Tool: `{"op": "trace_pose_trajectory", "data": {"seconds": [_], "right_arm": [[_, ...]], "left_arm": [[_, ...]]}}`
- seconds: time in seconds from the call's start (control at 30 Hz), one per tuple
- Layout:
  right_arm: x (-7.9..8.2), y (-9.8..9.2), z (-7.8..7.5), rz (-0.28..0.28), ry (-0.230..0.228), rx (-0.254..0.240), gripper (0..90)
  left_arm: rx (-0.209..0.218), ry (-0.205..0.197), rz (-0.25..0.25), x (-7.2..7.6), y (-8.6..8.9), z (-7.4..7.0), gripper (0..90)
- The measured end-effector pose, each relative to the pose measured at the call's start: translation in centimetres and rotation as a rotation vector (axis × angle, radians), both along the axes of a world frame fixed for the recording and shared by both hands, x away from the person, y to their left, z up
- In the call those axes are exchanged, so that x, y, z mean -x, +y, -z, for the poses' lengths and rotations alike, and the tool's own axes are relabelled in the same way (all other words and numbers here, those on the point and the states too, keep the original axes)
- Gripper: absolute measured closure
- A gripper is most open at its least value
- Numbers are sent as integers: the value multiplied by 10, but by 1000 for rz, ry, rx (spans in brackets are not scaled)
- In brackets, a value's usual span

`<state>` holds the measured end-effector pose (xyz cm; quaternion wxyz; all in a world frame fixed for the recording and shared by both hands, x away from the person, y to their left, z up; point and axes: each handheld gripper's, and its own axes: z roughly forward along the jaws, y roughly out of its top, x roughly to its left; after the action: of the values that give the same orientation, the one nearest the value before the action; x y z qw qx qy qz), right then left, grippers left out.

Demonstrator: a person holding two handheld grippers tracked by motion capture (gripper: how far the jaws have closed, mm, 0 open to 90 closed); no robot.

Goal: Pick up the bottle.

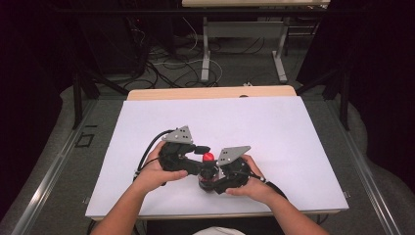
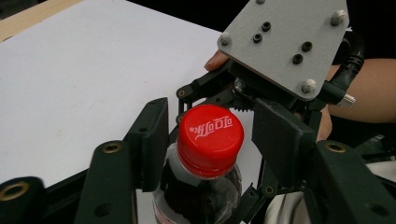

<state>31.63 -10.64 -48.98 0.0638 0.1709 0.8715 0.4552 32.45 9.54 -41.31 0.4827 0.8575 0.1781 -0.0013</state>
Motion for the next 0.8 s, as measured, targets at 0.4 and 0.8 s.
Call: {"op": "trace_pose_trajectory", "data": {"seconds": [0.4, 0.8], "right_arm": [[0, 1, 1, 28, 3, 17, 294], [-2, 1, 2, 172, -53, 36, 294]], "left_arm": [[-2, -25, -101, 3, -4, 3, 612], [-63, -57, -542, 29, -40, 1, 613]]}}
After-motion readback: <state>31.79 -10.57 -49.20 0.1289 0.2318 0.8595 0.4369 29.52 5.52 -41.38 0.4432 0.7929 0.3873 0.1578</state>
